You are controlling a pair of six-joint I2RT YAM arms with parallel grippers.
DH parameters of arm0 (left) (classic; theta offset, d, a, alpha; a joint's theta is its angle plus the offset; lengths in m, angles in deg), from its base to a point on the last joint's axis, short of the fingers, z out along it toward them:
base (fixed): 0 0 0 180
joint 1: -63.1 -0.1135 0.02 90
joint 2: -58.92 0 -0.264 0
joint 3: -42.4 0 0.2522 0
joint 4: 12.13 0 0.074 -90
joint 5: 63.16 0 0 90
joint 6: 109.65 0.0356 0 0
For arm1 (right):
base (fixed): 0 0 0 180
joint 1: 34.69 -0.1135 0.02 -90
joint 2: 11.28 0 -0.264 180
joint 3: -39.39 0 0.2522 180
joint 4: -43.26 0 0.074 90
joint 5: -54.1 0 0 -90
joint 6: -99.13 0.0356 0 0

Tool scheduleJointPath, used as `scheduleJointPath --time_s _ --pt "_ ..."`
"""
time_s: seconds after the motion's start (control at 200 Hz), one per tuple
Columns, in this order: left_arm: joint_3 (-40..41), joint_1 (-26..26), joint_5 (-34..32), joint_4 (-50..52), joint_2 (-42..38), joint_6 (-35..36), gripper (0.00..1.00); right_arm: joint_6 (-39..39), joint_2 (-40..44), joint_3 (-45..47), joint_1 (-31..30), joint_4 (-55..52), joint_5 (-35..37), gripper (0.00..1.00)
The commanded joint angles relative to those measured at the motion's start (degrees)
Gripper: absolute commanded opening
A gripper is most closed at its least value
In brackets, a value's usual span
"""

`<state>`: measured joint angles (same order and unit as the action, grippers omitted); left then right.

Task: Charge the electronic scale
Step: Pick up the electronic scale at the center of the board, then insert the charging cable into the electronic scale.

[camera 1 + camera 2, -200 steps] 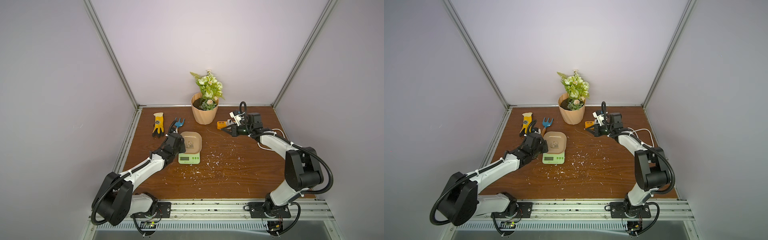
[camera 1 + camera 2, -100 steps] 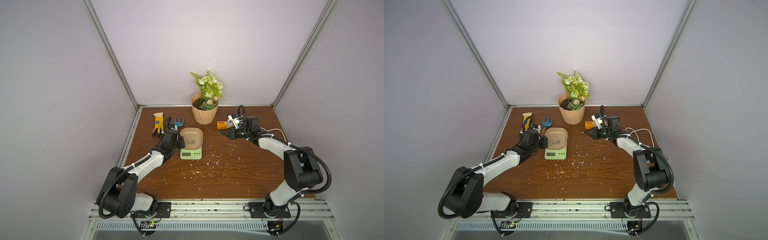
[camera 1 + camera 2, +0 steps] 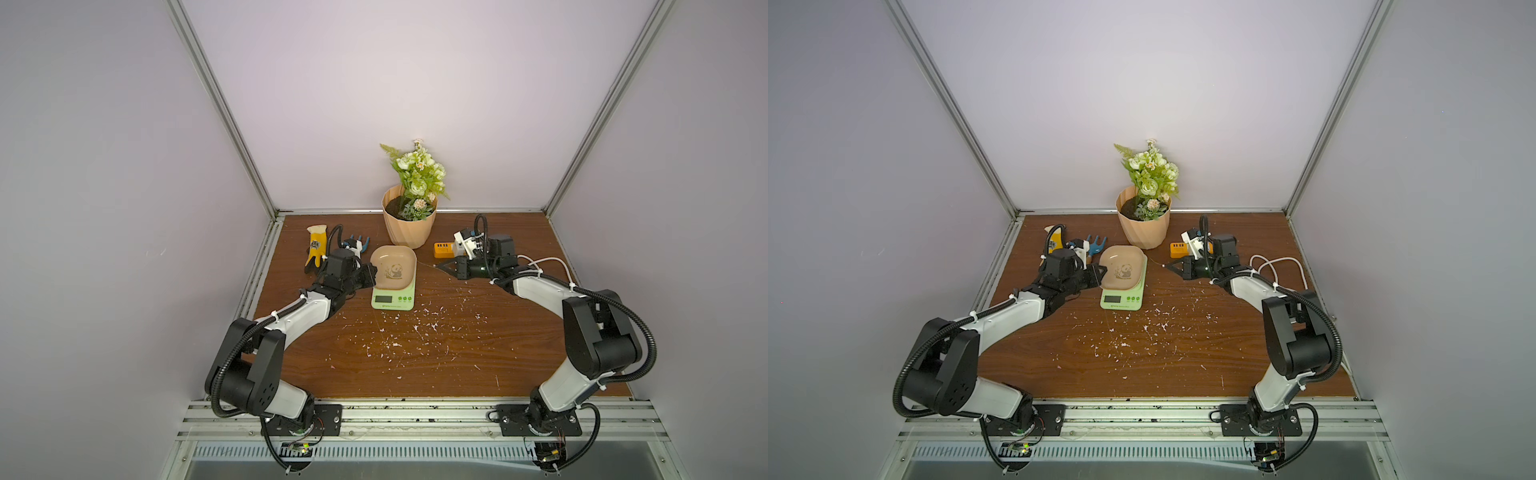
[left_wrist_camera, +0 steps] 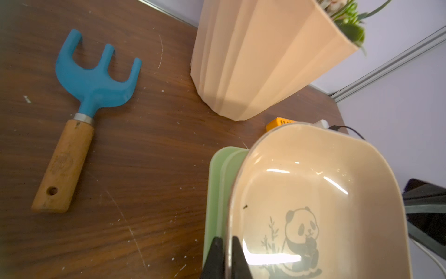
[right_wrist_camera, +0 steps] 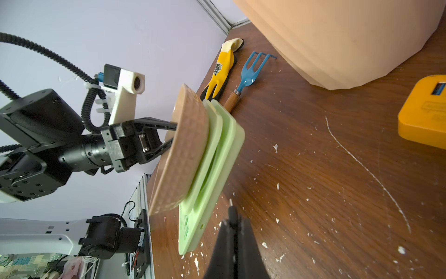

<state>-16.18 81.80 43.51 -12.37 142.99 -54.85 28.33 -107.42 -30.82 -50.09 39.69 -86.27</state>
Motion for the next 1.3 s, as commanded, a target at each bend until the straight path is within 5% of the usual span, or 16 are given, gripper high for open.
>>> scheduleJointPath --time_s 0.0,0.741,1.296 --pt "-1.84 -0.90 3.80 -7.46 -0.53 -2.89 0.00 1.54 0.54 0.24 -0.60 3.74 -1.66 0.00" --pt "6.28 -0.94 1.38 -27.70 -3.48 -6.82 0.00 7.93 1.95 6.34 -2.33 17.01 -4.62 0.00" --pt "3.16 1.57 -0.45 -33.07 0.53 -6.30 0.00 7.08 4.18 7.65 -3.13 19.06 -5.35 0.00"
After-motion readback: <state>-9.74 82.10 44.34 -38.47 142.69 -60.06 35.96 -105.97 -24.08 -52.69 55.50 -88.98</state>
